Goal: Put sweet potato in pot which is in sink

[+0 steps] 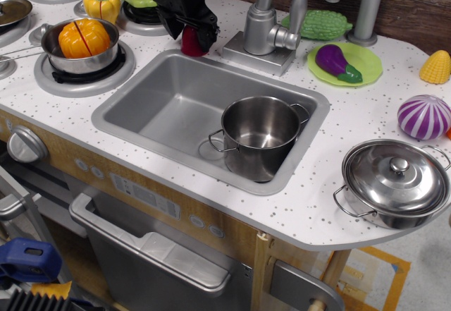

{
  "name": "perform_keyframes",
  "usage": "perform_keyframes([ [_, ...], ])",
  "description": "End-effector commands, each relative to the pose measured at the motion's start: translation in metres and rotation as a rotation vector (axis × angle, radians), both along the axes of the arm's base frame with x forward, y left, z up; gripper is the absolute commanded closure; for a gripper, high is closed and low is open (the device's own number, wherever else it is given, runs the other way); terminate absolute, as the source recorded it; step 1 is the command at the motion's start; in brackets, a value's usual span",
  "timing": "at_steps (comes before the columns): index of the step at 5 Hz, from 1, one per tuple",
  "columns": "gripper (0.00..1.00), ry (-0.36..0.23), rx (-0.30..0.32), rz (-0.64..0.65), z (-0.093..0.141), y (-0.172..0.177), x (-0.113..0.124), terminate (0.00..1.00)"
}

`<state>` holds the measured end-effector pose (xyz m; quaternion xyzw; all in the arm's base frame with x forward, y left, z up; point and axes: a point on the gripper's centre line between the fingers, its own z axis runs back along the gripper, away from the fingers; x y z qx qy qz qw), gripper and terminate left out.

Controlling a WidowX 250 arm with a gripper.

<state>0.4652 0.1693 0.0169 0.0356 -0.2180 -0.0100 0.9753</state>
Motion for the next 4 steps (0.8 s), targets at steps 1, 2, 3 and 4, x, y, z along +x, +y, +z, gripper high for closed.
perform_keyframes([
  [1,1.0,-0.067,0.021,-0.001,0.023,0.007,0.011,0.0],
  [2,1.0,-0.069,0.023,0.004,0.024,0.005,0.01,0.0],
  [3,1.0,-0.055,0.08,0.015,0.042,0.0,0.006,0.0],
  [4,1.0,-0.031,0.142,0.047,0.066,-0.01,-0.003,0.0],
])
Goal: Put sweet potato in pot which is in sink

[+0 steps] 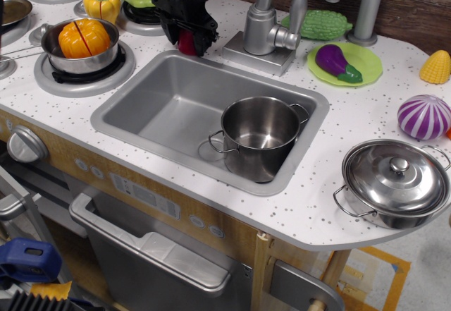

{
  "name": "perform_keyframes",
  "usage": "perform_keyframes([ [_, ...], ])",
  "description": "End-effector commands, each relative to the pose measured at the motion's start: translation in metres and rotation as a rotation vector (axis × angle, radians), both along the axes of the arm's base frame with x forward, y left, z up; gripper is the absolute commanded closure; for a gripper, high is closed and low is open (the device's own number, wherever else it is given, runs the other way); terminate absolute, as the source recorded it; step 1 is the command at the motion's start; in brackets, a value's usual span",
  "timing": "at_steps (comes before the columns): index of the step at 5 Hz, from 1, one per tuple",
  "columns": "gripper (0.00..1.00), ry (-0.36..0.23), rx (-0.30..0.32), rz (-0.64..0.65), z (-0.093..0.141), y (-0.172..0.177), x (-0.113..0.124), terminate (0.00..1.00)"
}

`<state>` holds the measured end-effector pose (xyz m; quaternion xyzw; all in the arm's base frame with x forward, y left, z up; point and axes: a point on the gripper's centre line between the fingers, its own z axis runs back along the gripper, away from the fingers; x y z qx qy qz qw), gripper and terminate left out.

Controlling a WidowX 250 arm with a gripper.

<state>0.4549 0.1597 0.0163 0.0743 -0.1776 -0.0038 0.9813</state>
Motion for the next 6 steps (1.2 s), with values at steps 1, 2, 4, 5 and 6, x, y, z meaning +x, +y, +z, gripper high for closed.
perform_keyframes([
  [1,1.0,-0.094,0.089,0.054,0.078,-0.013,-0.006,0.0],
  [2,1.0,-0.084,0.061,0.118,0.083,-0.033,-0.018,0.0],
  [4,1.0,-0.082,-0.035,0.289,0.07,-0.089,-0.047,0.0],
  [5,1.0,-0.095,-0.112,0.362,0.06,-0.117,-0.056,0.0],
  [6,1.0,-0.078,-0.193,0.419,0.052,-0.134,-0.058,0.0],
])
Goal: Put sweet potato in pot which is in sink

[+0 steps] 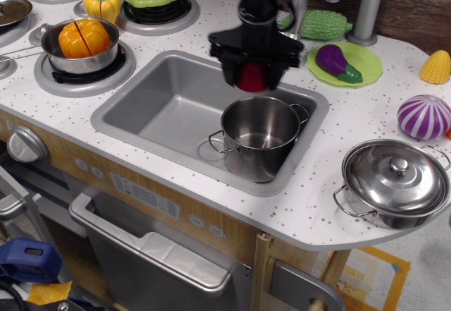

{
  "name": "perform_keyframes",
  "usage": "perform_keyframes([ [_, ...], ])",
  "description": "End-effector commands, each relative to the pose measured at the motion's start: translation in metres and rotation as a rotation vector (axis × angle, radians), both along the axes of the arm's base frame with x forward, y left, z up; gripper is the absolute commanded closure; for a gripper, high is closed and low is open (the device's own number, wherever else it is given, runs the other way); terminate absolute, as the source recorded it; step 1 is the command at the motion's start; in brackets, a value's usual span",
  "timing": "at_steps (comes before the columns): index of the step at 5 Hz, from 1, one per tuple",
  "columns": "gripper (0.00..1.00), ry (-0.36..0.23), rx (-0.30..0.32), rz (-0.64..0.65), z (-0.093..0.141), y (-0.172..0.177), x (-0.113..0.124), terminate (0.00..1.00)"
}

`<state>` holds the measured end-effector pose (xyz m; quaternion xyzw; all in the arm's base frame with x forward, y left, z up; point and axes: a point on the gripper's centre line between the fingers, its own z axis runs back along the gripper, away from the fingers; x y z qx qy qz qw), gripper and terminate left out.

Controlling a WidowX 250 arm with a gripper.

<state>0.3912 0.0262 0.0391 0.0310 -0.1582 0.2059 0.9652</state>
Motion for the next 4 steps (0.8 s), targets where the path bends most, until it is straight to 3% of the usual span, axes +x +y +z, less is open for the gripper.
perform_keyframes([
  [1,1.0,-0.088,-0.074,0.04,0.0235,-0.0112,0.0018,0.0],
  [2,0.0,-0.099,-0.117,0.034,0.0216,-0.0114,-0.0008,0.0],
  [3,0.0,-0.099,-0.117,0.034,0.0216,-0.0114,-0.0008,0.0],
  [4,0.0,-0.099,-0.117,0.034,0.0216,-0.0114,-0.0008,1.0],
])
